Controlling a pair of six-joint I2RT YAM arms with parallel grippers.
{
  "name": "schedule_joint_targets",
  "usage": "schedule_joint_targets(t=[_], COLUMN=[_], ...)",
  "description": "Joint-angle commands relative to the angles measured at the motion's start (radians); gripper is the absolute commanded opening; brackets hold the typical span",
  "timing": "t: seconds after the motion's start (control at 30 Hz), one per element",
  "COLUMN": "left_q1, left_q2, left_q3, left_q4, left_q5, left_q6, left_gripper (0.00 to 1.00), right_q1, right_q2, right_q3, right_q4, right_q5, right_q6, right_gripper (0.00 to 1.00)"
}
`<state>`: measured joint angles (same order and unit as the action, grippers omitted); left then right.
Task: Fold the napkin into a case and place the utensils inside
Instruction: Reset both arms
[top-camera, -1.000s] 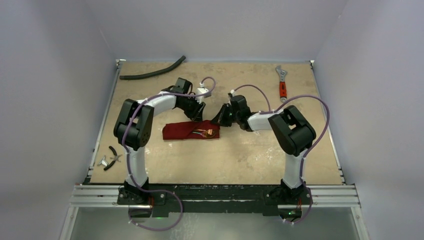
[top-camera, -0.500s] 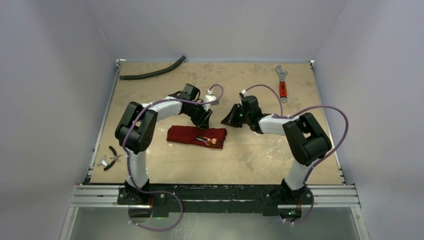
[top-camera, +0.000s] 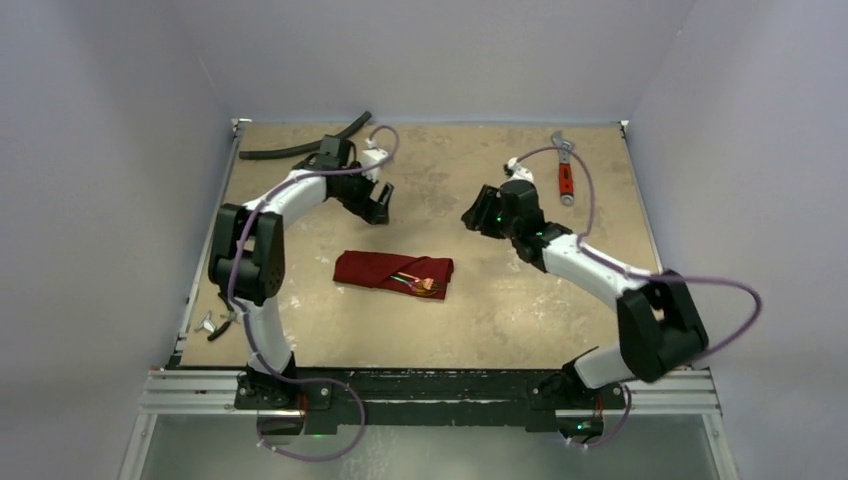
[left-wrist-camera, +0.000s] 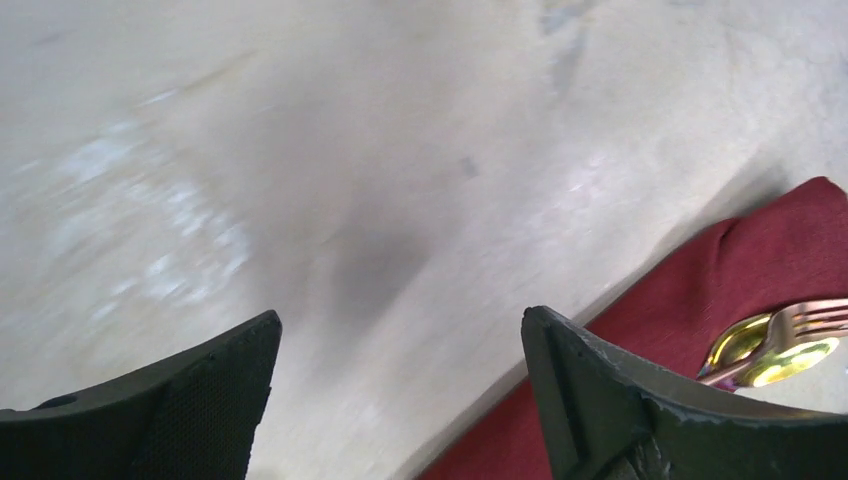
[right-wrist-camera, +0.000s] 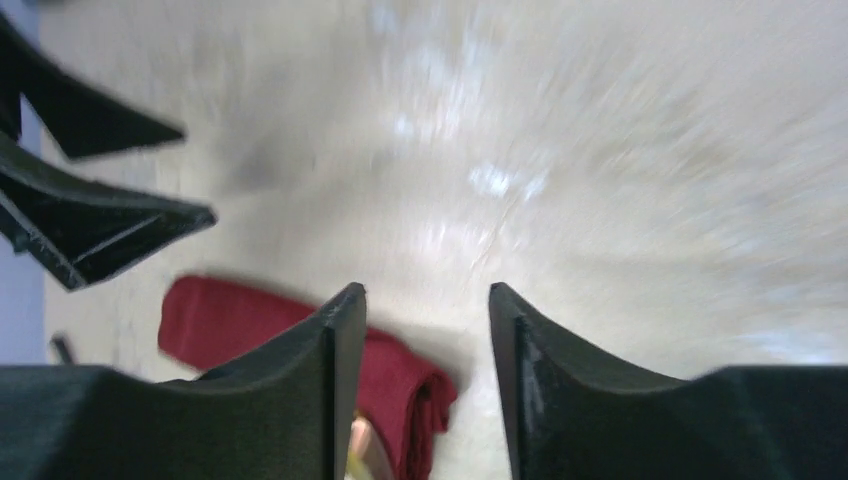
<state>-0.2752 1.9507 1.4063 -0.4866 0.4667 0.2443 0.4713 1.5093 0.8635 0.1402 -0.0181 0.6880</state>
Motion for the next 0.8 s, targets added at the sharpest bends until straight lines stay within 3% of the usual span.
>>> schedule_joint_targets(t=[0.0,0.03,0.07,0.2,0.3,0.4,0.53,0.77], left_q1=[0.116,0.144,0.17,0.253,0.334,0.401,0.467,0.47], left_q2=[-0.183,-0.218,-0.25,-0.339,-0.391,-0.441,-0.516,-0.679], left_q3=[-0.062,-0.108,-0.153,-0.352,-0.52,-0.675,-0.826,-1.207], left_q4=[0.075,0.115,0.151,0.264,0.388,0.536,0.722,1.415], left_q5=[-0.022,-0.016,-0.03,-0.104,-0.068,-0.065,-0.02,-0.078], left_q6=[-0.024,-0.04,-0.063,-0.03,-0.014,-0.005,-0.08,-0.192], left_gripper=[0.9,0.91,0.92,0.94,0.94,0.94,0.94,0.98], right_q1=[0.0,0.0,0.0,-0.004,-0.03,-0.086,-0.167,-0.255], right_q2=[-0.219,-0.258,-0.286,-0.311,-0.319,-0.337,-0.318,-0.259], right_q3=[-0.09,-0.155,-0.23,-0.4,-0.454,-0.554,-0.586,-0.62], right_q4=[0.059,0.19,0.311,0.586,0.716,0.922,0.947,1.065], right_q5=[0.463,0.534,0.591,0.797,0.911,0.853,0.808,0.76], right_q6=[-0.159,-0.216,-0.315,-0.502,-0.519,-0.585,-0.598,-0.59], right_gripper=[0.67,0.89,0.97,0.99,0.99,0.99,0.99,0.99])
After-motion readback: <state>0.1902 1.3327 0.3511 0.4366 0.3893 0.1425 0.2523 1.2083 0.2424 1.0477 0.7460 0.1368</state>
